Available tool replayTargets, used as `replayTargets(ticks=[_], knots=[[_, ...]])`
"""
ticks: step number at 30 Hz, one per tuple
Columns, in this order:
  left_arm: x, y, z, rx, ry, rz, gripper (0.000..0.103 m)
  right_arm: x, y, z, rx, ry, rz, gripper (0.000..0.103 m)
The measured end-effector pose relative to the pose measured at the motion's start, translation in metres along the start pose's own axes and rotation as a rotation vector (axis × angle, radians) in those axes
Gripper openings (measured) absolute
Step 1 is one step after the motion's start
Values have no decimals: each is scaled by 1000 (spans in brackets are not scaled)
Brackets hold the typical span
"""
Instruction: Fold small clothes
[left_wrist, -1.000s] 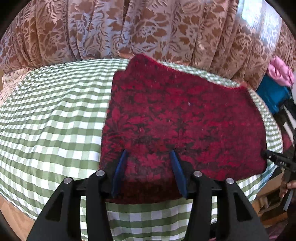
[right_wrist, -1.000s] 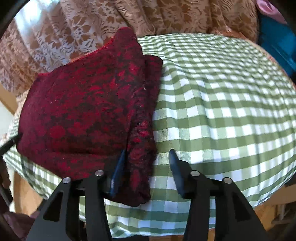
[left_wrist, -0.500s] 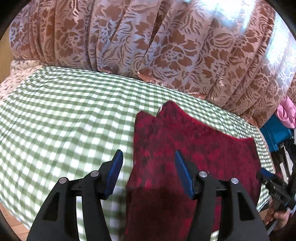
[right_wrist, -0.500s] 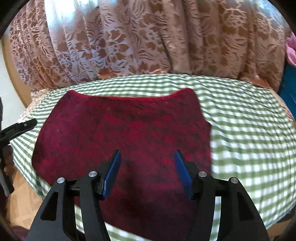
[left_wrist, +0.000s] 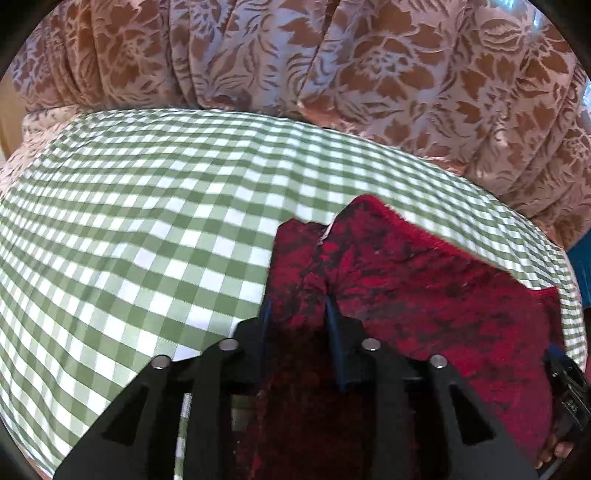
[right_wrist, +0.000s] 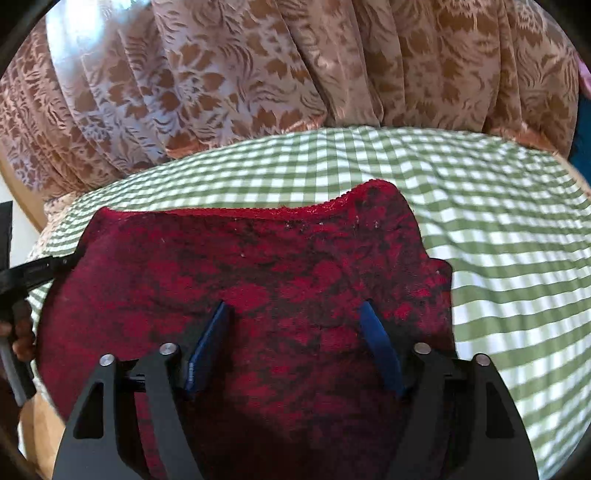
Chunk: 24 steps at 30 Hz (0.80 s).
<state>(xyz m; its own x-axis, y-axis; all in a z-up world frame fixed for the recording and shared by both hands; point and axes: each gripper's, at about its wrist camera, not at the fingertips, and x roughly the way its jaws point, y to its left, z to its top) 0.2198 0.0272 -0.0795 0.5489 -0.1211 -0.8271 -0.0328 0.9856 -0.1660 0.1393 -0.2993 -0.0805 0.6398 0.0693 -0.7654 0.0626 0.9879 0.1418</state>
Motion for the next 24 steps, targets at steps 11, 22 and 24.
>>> replayTargets(ticks=[11,22,24], knots=[[-77,-12,-6,73,-188,70,42,-1,5,-6,-36,-50,-23,76],[-121,-34,-32,122,-222,-6,46,-3,6,-6,-39,-44,-28,77],[-125,-41,-37,143,-227,-11,47,-8,6,-5,-38,-36,-18,79]])
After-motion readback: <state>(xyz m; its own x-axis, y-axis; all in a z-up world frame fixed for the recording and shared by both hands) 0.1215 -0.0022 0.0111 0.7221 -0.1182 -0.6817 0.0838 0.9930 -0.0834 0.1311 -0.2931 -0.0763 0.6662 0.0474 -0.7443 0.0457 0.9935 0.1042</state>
